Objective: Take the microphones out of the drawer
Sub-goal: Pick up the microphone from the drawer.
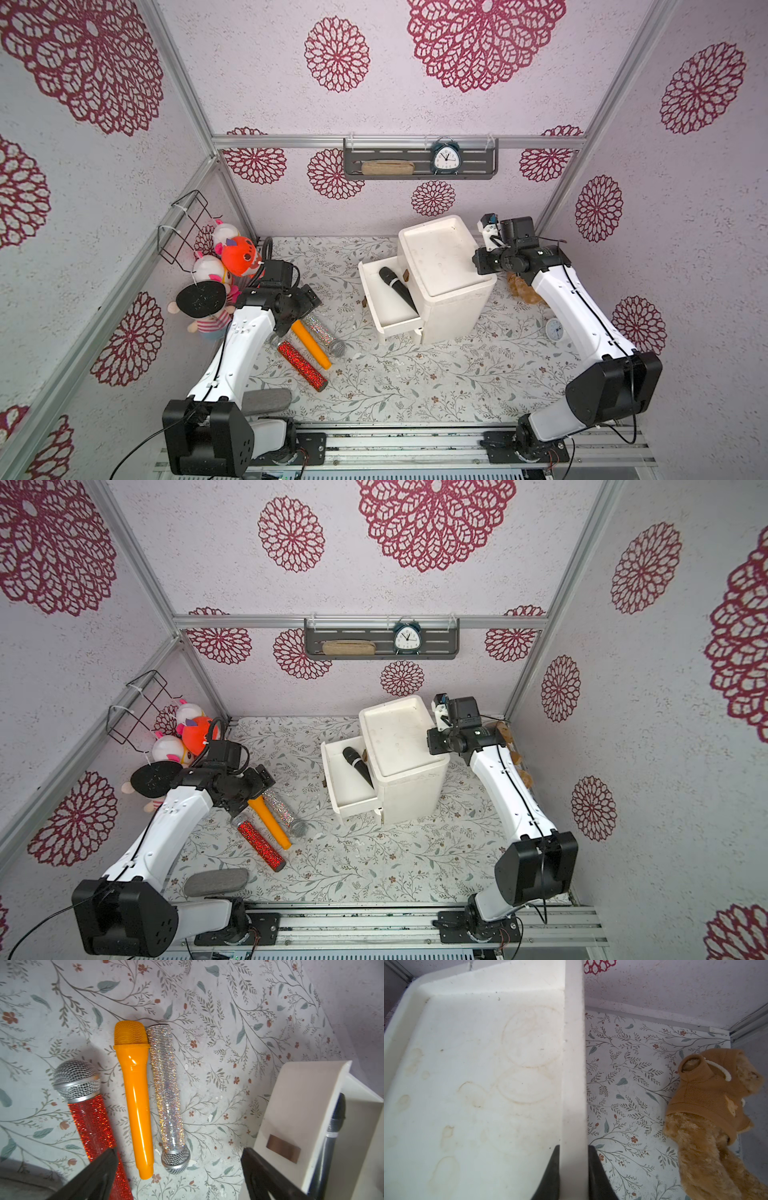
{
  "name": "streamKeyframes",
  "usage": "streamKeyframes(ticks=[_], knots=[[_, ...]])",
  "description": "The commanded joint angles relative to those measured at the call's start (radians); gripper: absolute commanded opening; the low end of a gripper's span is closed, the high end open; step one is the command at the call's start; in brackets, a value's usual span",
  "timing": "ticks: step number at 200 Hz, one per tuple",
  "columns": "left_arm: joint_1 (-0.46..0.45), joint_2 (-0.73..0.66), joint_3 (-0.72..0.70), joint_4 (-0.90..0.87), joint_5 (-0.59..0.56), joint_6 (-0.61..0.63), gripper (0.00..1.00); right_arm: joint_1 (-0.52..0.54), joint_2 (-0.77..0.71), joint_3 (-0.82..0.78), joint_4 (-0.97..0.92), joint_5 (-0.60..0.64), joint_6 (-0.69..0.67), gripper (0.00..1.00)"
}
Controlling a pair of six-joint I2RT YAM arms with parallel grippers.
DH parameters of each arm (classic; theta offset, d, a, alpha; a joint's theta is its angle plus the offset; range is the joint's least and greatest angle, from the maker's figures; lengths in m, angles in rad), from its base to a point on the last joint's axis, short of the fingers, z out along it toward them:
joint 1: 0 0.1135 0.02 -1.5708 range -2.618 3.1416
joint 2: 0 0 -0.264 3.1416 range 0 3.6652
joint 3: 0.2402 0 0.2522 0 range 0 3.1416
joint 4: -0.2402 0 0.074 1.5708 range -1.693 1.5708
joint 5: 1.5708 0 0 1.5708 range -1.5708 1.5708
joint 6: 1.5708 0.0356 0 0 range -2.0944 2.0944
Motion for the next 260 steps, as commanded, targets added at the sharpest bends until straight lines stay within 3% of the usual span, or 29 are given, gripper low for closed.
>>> streamKeyframes(ticks=[1,75,120,149,231,247,260], knots=[[-0.034,0.040,0.055,0.051,0.111,-0.001,0.97,-0.016,-0.077,0.005,0.127,-0.072,0.042,0.00],[-0.206,0.236,0.294,0.089,0.156,-0.028,0.97,-0.015,-0.103,-0.013,0.149,-0.072,0.051,0.00],[-0.277,0.327,0.329,0.229,0.238,-0.123,0.98,-0.011,-0.126,-0.020,0.174,-0.074,0.062,0.00],[-0.328,0.396,0.389,0.257,0.233,-0.145,0.99,-0.003,-0.153,-0.039,0.201,-0.066,0.065,0.00],[-0.402,0.508,0.429,0.323,0.248,-0.230,0.78,0.051,-0.194,-0.055,0.273,0.003,0.054,0.00],[-0.409,0.515,0.417,0.338,0.251,-0.246,0.65,0.072,-0.194,-0.041,0.272,0.052,0.045,0.00],[-0.414,0.524,0.413,0.332,0.234,-0.255,0.63,0.112,-0.193,-0.021,0.266,0.126,0.023,0.00]])
